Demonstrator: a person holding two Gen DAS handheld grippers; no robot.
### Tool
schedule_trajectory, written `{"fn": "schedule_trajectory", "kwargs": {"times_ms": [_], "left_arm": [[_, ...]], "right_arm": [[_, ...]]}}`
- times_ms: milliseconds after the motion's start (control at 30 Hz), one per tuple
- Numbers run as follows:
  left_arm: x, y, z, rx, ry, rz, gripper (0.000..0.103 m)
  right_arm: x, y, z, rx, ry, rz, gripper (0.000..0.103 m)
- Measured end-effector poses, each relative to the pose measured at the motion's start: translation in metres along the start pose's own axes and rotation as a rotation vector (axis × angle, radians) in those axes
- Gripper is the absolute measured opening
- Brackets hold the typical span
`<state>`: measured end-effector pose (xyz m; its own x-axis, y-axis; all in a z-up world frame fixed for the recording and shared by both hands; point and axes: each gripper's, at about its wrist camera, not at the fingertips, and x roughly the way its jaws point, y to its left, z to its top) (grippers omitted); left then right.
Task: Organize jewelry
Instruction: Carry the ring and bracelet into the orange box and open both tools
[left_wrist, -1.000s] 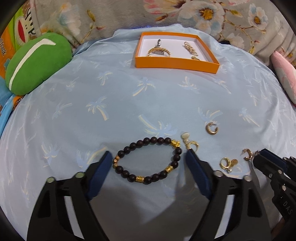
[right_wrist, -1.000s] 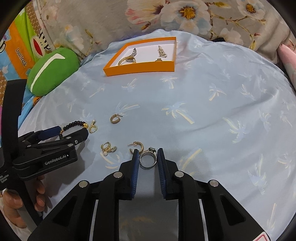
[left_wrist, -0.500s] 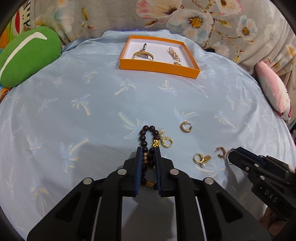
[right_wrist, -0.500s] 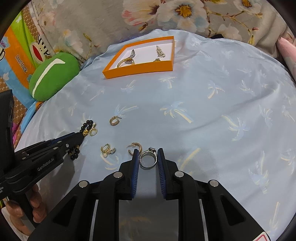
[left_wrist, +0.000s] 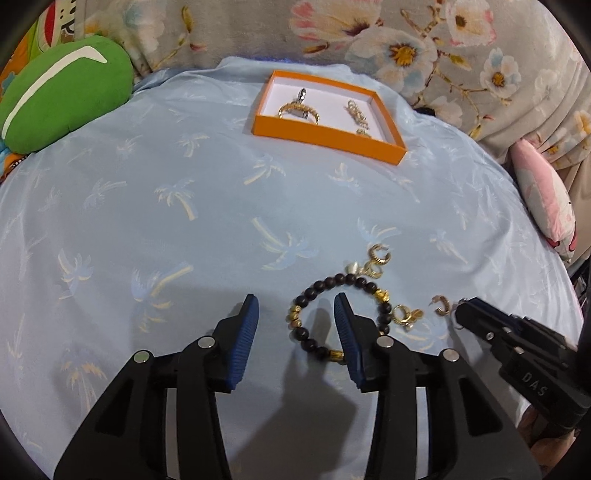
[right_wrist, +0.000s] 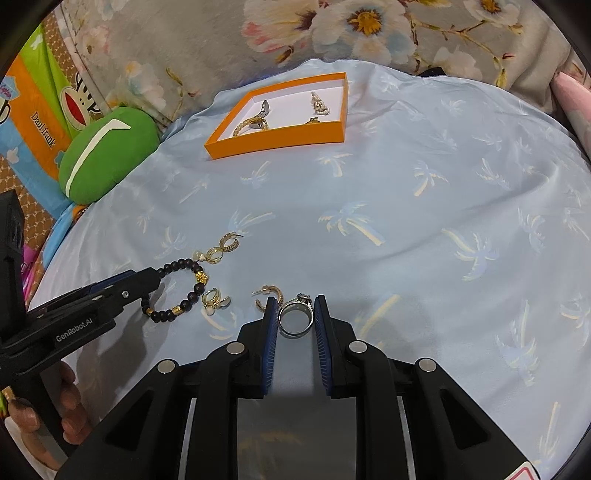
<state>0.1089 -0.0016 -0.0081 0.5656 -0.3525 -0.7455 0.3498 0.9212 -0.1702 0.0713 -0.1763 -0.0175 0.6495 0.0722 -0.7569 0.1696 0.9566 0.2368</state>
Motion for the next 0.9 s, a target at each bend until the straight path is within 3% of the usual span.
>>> {"fn": "schedule_trajectory", "kwargs": {"times_ms": [100,200,233,467,900], "left_arm": [[0.001,-0.006,-0.001,0.034,-0.001,0.035,0.038],[0.003,-0.010,-0.002,0.058,0.003,0.041,0.008],[0.003,-0.011,-0.002,0.060,0.003,0.036,0.006],[-0.003,-0.018,-0.002,0.077,-0.012,0.002,0.004],[-0.055,-0.023,0.022,0.069,-0.100,-0.035,0.004]], "right_arm": [[0.000,0.000,0.000,-0.001,-0.001,0.000,0.018],[0.000,0.000,0.000,-0.001,0.000,-0.001,0.018],[0.000,0.000,0.000,-0.002,-0.001,-0.001,0.018],[-0.003,0.000,0.000,-0.004,-0.019,-0.009,0.018],[-0.034,0.002,0.019,-0.009,-0.086,0.006,0.018]]}}
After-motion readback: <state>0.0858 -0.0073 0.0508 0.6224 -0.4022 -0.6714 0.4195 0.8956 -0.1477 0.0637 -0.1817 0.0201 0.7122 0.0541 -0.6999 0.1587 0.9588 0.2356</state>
